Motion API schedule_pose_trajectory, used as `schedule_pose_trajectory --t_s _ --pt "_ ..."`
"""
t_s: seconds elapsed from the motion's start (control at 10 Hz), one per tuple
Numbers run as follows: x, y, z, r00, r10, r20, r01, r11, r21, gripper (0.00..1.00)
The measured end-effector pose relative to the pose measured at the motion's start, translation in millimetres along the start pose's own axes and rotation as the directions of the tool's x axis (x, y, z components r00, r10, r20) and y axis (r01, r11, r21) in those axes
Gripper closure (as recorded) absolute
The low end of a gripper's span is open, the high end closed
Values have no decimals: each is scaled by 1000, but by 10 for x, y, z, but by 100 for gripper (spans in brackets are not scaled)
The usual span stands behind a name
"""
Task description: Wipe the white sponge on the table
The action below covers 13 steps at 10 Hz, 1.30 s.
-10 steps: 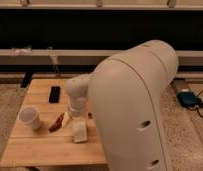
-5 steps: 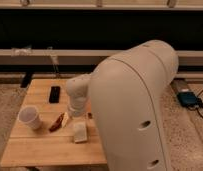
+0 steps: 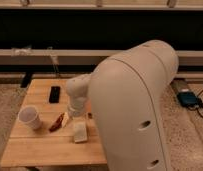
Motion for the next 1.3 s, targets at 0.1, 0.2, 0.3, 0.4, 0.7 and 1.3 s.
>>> schedule_pose_trajectory --t_s 0.1,0.2,0.3,0.4,0.7,1.3 --pt "0 0 0 1000 0 0 0 1000 0 20" --pt "0 0 -1 1000 0 0 0 1000 0 20" --pt "-1 0 -1 1000 0 0 0 1000 0 20" --pt "0 1 -1 1000 0 0 0 1000 0 20" --pt "0 0 -1 1000 0 0 0 1000 0 20" --pt "-1 11 79 1000 -10 -7 10 995 103 20"
